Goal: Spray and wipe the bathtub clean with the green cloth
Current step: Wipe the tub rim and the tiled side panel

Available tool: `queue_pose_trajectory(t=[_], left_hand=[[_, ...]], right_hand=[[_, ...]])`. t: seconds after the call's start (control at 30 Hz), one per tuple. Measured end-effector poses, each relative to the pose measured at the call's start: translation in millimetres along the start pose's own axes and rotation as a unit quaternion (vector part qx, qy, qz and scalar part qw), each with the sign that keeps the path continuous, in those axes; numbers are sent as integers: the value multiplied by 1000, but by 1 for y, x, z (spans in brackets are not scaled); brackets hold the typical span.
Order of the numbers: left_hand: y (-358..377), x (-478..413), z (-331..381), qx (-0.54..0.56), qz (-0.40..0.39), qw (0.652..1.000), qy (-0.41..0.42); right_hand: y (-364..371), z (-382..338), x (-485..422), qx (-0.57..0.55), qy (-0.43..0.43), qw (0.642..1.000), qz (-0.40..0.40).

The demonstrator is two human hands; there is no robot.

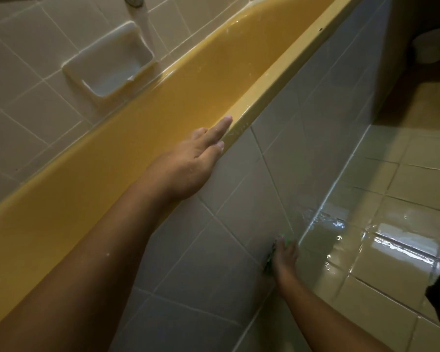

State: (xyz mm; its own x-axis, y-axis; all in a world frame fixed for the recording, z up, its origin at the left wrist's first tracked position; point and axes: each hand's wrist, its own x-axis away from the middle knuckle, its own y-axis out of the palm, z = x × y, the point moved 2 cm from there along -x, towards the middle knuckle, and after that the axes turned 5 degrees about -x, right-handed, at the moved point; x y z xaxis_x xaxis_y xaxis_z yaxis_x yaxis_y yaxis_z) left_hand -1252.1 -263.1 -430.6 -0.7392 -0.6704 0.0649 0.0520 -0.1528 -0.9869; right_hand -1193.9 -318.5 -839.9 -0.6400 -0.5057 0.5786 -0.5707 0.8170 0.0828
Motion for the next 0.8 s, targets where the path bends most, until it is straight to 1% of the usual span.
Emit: queue_pose_trajectory(t=[0.03, 0.1, 0.13, 0.17, 0.2, 0.23, 0.27, 0.3, 0.33, 0.37, 0.4, 0.43, 0.5, 0.57, 0.6, 0.63, 0.7, 0.8], left_hand=[[0, -2, 0, -2, 2, 1000, 2], [0, -4, 0, -12, 7, 1000, 6], [0, -4, 0, -16, 11, 1000, 9], [1, -4, 0, -19, 15, 1000, 12], [1, -4, 0, -20, 17, 1000, 13], [2, -4, 0, -21, 17, 1000, 14], [2, -5, 1, -24, 16, 999, 16], [2, -8, 1, -26, 13, 999, 13], [4, -9, 0, -28, 12, 999, 8], [0, -9, 2, -26, 17, 999, 11], [-1, -9, 3, -25, 17, 999, 14], [0, -11, 3, -22, 16, 1000, 15], [2, -15, 3, -15, 13, 1000, 17], [1, -15, 4, 16, 21, 999, 19], [-1, -15, 4, 50, 28, 998, 18], [-2, -15, 6, 90, 36, 995, 16], [-3, -16, 7, 131, 47, 990, 12], [-3, -21, 10, 83, 34, 996, 12]], right_hand=[[4, 29, -16, -26, 50, 998, -8], [21, 98, -65, -77, 107, 991, -1], [29, 108, -73, -109, 138, 984, 18], [33, 105, -72, -135, 155, 977, 50], [34, 88, -61, -152, 165, 971, 77], [30, 47, -30, -142, 175, 970, 87], [28, -2, 2, -121, 155, 975, 101], [27, -34, 23, -87, 121, 982, 118], [31, -59, 43, -49, 67, 988, 134], [33, -92, 69, -12, -24, 990, 140], [38, -114, 95, 26, -115, 984, 136], [47, -128, 119, 36, -194, 972, 128], [58, -159, 163, 4, -321, 943, 84], [55, -196, 195, 23, -444, 894, 59], [50, -211, 199, 45, -498, 864, 55], [45, -221, 195, 40, -541, 839, 49], [32, -236, 172, 28, -594, 803, 46], [12, -241, 126, 73, -644, 761, 21]])
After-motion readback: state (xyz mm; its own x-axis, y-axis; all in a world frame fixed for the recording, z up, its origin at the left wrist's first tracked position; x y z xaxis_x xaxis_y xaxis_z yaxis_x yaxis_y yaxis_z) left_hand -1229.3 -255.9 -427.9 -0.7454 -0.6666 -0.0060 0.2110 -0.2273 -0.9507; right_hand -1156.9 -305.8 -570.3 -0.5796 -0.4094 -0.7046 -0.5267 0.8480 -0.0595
